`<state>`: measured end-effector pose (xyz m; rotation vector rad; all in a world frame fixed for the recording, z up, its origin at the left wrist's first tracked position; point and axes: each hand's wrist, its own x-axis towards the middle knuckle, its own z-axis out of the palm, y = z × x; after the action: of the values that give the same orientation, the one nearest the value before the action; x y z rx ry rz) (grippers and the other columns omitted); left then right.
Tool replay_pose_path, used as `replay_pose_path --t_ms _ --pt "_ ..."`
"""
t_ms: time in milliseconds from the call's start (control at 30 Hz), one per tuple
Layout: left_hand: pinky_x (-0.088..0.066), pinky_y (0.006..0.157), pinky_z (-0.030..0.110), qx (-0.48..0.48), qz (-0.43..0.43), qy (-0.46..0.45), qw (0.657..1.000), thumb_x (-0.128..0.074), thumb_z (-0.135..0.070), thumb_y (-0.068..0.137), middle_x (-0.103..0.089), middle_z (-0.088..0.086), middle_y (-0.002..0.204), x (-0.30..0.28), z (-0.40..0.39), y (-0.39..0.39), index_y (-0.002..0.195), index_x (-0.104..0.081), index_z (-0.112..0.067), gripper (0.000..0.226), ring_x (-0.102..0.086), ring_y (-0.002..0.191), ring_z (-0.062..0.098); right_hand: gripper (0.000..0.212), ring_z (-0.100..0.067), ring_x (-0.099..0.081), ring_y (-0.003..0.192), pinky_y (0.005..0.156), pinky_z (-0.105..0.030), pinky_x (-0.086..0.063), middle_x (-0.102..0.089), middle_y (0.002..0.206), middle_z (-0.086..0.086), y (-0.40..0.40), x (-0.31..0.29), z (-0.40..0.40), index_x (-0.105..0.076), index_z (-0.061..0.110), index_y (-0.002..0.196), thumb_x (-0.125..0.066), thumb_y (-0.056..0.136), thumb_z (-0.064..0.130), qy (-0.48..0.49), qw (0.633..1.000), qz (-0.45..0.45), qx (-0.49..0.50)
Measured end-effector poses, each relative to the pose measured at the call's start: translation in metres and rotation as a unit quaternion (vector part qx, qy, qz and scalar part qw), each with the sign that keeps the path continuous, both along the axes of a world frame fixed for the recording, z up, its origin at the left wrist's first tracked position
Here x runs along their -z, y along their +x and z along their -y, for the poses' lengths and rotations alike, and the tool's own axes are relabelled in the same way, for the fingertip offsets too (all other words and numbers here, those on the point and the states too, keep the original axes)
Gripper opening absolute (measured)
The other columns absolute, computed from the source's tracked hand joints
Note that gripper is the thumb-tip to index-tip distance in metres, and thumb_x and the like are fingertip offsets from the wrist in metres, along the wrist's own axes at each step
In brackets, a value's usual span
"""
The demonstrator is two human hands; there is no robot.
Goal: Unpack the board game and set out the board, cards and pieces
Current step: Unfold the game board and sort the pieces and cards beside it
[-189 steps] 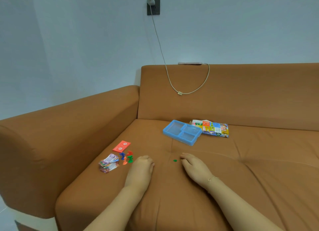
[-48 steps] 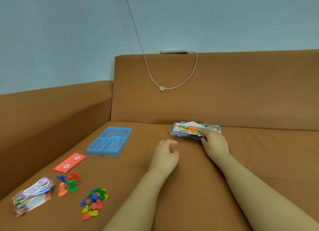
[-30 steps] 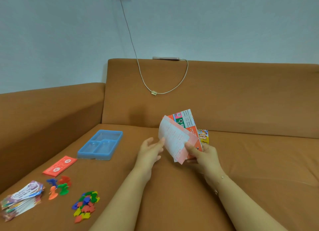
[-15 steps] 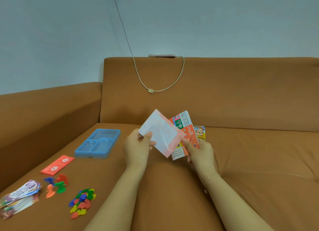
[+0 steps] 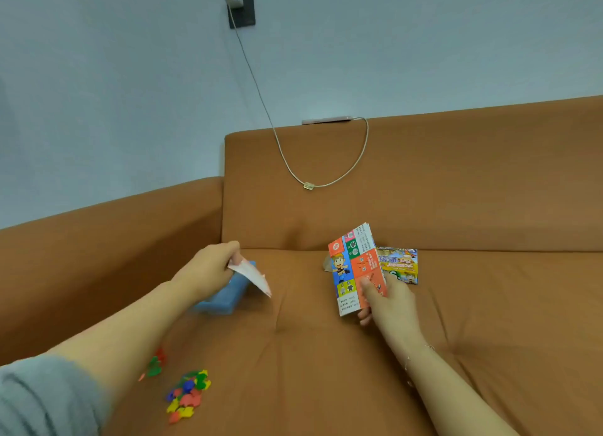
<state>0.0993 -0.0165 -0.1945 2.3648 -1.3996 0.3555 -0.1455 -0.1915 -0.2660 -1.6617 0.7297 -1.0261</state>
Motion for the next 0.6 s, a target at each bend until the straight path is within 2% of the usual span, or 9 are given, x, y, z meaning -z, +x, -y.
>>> replay_pose_path --t_ms 67,133,200,267,333,467,533,600 --pt "-0.039 0.061 0.033 -0.023 -0.022 -0.006 0.999 -0.053 -0.002 0.082 -0.058 0.001 0.079 0.012 -0.012 0.017 0.071 -0.042 -0.025 0.028 -0.054 0.076 0.027 0.016 -0.011 -0.057 0.038 0.04 -0.021 -0.046 -0.065 0.061 -0.007 0.001 0.0 -0.002 -0.058 0.012 0.083 -0.052 0.095 0.02 -0.009 1.0 -0.012 -0.009" --pt "-0.046 0.068 0.038 -0.048 -0.056 -0.053 0.996 -0.052 0.0 0.08 -0.064 0.004 0.086 0.02 -0.022 0.03 0.076 -0.05 -0.017 0.017 -0.059 0.083 0.028 0.017 -0.011 -0.058 0.039 0.041 -0.021 -0.048 -0.066 0.061 -0.007 0.002 0.0 -0.004 -0.058 0.012 0.08 -0.053 0.095 0.02 -0.016 0.999 -0.024 -0.016" --pt "-0.046 0.07 0.036 -0.065 -0.073 -0.066 0.993 -0.048 0.004 0.079 -0.064 0.003 0.09 0.024 -0.029 0.039 0.075 -0.051 -0.02 0.025 -0.059 0.087 0.027 0.019 -0.011 -0.057 0.038 0.042 -0.02 -0.047 -0.065 0.059 -0.008 0.002 0.0 -0.004 -0.058 0.011 0.08 -0.053 0.095 0.02 -0.019 0.999 -0.036 -0.019" --pt "-0.041 0.064 0.026 -0.081 -0.078 -0.022 0.993 -0.044 0.01 0.078 -0.058 0.001 0.096 0.025 -0.032 0.043 0.076 -0.054 -0.023 0.034 -0.054 0.09 0.024 0.02 -0.013 -0.058 0.039 0.044 -0.021 -0.048 -0.066 0.058 -0.008 0.003 0.0 -0.004 -0.059 0.009 0.08 -0.053 0.095 0.022 -0.022 0.999 -0.044 -0.021" --pt "-0.036 0.069 0.023 -0.096 -0.08 0.065 0.99 -0.042 0.012 0.079 -0.053 0.004 0.109 0.025 -0.031 0.046 0.089 -0.062 -0.02 0.039 -0.051 0.097 0.022 0.02 -0.015 -0.058 0.04 0.046 -0.022 -0.049 -0.065 0.057 -0.008 0.003 -0.001 -0.004 -0.059 0.009 0.081 -0.053 0.095 0.023 -0.023 0.998 -0.046 -0.024" --pt "-0.039 0.079 0.026 -0.113 -0.022 0.211 0.971 -0.038 0.005 0.086 -0.051 0.005 0.128 0.015 -0.028 0.044 0.103 -0.058 -0.028 0.042 -0.049 0.103 0.021 0.021 -0.014 -0.057 0.038 0.044 -0.019 -0.046 -0.064 0.056 -0.008 0.003 0.0 -0.004 -0.06 0.007 0.082 -0.054 0.095 0.022 -0.021 0.998 -0.045 -0.025" --pt "-0.04 0.091 0.028 -0.12 0.067 0.269 0.953 -0.039 0.001 0.087 -0.05 0.003 0.13 0.005 -0.019 0.036 0.111 -0.059 -0.03 0.044 -0.048 0.113 0.021 0.021 -0.014 -0.058 0.039 0.045 -0.022 -0.049 -0.065 0.057 -0.009 0.002 0.0 -0.003 -0.06 0.006 0.083 -0.054 0.095 0.022 -0.019 0.999 -0.045 -0.017" --pt "-0.035 0.097 0.028 -0.105 0.159 0.273 0.943 -0.042 -0.002 0.087 -0.051 -0.001 0.13 -0.002 -0.005 0.023 0.118 -0.059 -0.03 0.046 -0.044 0.12 0.019 0.02 -0.016 -0.059 0.04 0.047 -0.026 -0.051 -0.065 0.058 -0.01 -0.001 -0.001 -0.001 -0.059 0.009 0.081 -0.053 0.095 0.022 -0.016 0.999 -0.03 -0.001"
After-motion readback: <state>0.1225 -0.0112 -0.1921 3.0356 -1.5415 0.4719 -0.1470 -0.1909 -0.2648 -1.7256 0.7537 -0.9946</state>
